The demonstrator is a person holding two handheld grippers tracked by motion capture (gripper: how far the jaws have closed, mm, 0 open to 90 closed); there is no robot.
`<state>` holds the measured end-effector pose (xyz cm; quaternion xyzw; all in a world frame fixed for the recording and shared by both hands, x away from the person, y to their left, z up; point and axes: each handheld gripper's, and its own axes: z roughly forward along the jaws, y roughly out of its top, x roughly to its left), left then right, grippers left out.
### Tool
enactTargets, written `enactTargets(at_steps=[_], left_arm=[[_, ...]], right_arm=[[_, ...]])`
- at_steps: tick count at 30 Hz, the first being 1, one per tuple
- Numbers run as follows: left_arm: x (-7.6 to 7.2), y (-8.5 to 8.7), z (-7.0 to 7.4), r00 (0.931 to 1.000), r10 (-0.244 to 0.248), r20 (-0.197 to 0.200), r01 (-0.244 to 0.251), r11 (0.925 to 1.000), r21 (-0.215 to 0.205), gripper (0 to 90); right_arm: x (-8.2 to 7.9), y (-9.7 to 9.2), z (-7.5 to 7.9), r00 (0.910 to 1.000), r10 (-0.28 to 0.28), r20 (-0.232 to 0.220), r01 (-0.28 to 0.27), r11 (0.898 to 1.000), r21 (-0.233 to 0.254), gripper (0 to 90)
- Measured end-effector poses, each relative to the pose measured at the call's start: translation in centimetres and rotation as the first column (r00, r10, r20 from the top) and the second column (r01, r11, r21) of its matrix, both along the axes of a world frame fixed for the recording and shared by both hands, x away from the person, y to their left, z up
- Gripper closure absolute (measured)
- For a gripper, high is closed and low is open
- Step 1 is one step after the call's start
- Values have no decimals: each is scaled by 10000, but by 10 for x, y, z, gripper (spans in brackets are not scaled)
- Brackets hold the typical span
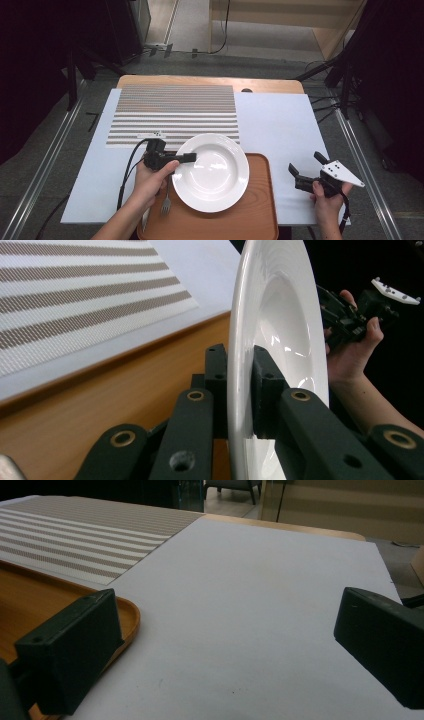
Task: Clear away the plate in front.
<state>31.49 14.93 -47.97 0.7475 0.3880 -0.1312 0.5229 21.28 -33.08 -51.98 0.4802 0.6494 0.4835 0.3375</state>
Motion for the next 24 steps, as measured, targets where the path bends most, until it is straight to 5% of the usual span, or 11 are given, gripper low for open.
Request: enactTargets(at_steps=[24], left_arm=[[-16, 0, -9, 9966, -690, -461, 701, 9973, 224, 801]], right_arm=[[0, 0, 0, 10000, -48, -19, 48, 10000, -7, 0]])
